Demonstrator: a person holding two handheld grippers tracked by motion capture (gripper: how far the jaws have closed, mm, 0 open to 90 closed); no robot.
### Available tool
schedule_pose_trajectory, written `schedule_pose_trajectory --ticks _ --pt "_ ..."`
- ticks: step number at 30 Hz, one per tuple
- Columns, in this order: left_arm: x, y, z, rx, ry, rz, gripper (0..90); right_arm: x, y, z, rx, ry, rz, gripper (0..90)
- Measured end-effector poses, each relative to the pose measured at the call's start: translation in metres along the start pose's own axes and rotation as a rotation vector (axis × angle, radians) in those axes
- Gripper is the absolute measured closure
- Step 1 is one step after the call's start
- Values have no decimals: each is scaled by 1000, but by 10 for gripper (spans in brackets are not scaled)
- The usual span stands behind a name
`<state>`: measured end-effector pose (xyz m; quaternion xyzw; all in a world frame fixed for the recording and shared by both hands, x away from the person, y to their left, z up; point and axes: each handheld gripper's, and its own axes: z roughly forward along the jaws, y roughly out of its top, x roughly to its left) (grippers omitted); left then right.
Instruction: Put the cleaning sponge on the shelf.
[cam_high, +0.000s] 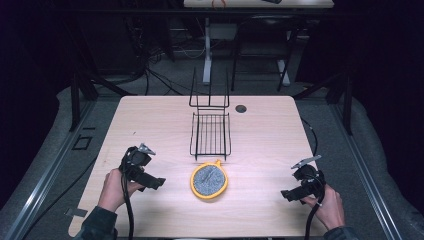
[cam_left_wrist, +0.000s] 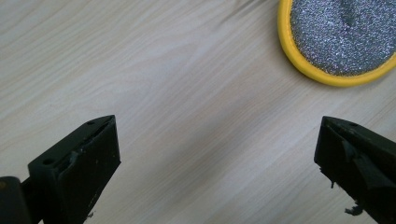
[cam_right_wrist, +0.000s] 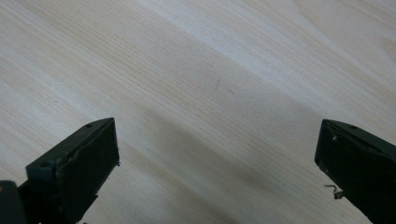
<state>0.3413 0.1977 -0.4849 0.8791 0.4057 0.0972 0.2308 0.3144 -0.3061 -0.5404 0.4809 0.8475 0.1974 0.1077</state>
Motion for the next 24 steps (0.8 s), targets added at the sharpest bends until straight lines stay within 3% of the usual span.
schedule_pose_trajectory --ticks 24 --pt "-19 25 6 -17 -30 69 3 0 0 0 5 10 7 0"
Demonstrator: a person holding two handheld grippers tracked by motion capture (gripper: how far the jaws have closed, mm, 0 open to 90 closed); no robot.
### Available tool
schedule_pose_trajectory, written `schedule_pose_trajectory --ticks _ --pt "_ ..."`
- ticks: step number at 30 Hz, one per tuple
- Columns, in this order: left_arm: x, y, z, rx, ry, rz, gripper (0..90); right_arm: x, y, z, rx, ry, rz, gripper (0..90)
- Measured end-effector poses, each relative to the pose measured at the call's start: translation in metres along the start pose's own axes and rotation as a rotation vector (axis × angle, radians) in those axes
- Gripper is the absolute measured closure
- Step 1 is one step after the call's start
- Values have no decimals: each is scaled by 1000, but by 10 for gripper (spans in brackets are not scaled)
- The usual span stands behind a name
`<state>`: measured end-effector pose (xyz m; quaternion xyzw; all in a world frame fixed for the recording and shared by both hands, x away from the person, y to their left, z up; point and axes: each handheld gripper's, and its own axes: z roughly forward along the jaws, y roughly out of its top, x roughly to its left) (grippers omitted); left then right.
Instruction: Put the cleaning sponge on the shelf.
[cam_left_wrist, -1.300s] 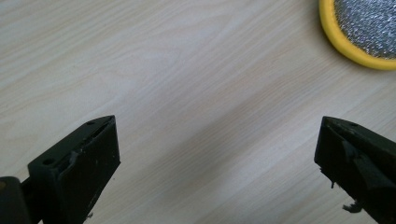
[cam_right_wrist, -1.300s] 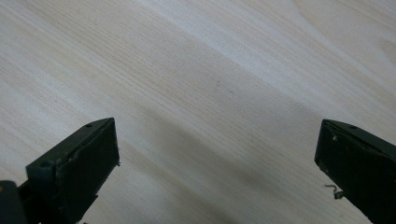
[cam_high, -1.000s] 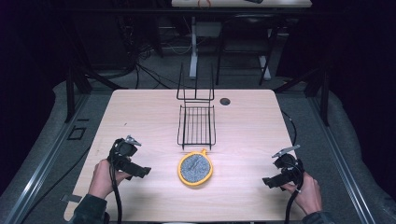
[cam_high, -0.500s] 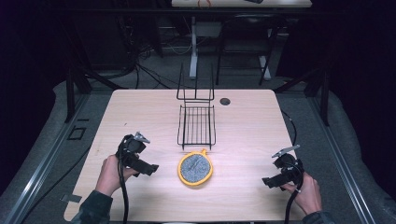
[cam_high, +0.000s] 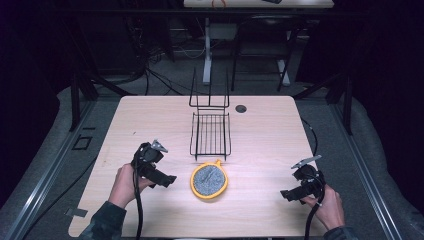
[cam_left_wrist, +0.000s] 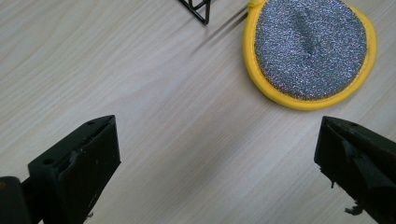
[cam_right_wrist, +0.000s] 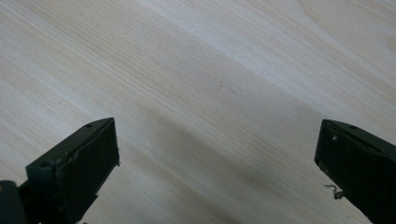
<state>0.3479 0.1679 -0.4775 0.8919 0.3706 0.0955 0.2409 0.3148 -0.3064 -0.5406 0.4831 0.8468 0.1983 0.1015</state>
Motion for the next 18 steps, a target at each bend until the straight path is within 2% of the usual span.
schedule_pose_trajectory --ticks 18 --pt "-7 18 7 2 -22 42 2 0 0 1 8 7 -2 0"
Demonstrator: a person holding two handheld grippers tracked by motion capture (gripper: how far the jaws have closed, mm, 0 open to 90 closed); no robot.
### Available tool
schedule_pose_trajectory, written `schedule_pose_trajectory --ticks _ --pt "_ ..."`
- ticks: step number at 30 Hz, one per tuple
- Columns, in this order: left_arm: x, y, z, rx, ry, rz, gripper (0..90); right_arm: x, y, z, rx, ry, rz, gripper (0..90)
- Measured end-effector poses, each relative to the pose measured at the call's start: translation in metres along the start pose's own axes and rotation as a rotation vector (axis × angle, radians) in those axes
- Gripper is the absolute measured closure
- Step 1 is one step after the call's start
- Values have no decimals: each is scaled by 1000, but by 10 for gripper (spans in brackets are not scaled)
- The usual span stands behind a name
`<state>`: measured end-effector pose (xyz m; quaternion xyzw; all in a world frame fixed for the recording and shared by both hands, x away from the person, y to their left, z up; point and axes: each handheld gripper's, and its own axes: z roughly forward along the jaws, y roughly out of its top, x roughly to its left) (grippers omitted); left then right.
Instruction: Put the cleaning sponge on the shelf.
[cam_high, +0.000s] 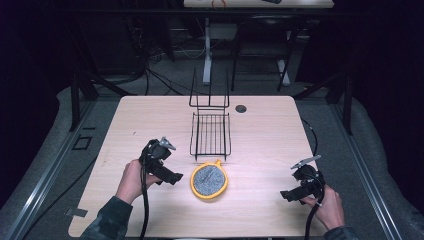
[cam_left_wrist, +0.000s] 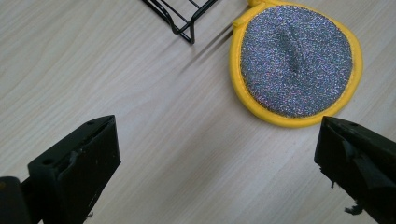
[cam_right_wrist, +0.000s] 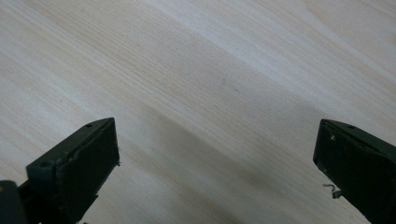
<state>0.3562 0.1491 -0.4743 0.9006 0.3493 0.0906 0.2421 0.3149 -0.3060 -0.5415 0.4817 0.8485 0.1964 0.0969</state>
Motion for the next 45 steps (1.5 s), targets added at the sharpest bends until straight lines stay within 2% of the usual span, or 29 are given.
schedule_pose_trajectory --ticks 16,26,35,45 --pt "-8 20 8 4 -30 46 2 0 -1 1 2 10 4 0" --pt "-13 32 16 15 -64 70 1 0 -1 0 7 8 5 0" --pt "-18 42 27 36 -99 81 1 0 -1 0 5 6 2 1" --pt "-30 53 45 68 -134 120 1 0 -1 0 11 10 3 2"
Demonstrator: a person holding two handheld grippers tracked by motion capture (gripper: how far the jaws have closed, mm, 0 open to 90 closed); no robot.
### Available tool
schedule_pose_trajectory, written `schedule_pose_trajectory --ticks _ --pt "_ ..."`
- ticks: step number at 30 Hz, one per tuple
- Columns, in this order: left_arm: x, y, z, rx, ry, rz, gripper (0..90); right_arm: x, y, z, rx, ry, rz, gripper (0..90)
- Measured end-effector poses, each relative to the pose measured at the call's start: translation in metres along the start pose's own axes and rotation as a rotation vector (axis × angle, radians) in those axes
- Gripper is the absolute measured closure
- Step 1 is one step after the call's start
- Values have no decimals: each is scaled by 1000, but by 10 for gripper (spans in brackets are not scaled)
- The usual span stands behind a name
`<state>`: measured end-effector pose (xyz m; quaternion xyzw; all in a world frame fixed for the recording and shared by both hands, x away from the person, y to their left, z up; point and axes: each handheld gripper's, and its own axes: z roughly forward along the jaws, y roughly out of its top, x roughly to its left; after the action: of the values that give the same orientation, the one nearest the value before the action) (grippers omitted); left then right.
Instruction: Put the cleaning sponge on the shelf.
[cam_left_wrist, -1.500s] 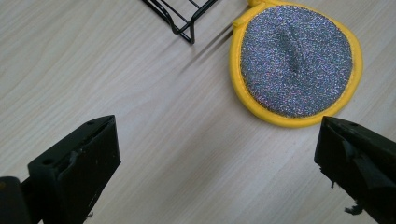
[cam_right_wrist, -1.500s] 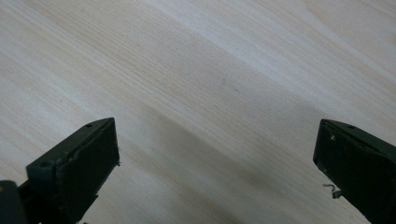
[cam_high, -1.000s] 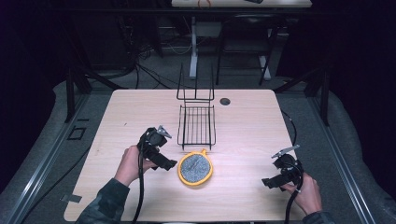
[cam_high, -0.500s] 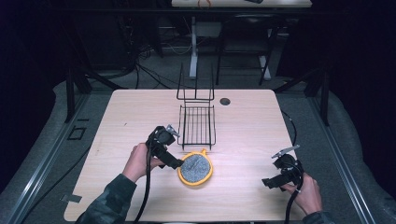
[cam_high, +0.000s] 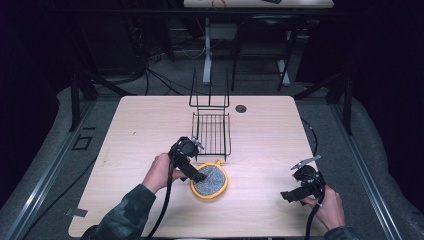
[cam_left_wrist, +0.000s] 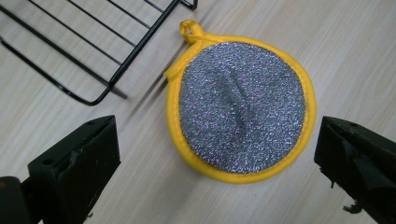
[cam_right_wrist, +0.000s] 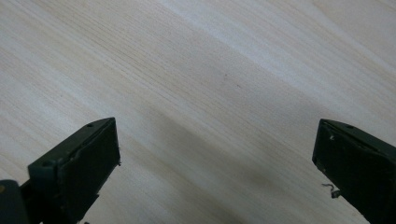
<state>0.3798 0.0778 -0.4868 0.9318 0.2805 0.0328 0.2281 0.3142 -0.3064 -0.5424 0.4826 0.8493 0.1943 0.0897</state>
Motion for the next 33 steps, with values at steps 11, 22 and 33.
schedule_pose_trajectory --ticks 11,22,33 --pt "-7 6 21 36 -29 15 9 0 0 0 -7 -2 0 2" --pt "-13 8 41 73 -39 20 150 0 0 0 2 3 -2 4" --pt "-16 5 50 72 6 31 404 1 0 0 -2 4 -5 21"
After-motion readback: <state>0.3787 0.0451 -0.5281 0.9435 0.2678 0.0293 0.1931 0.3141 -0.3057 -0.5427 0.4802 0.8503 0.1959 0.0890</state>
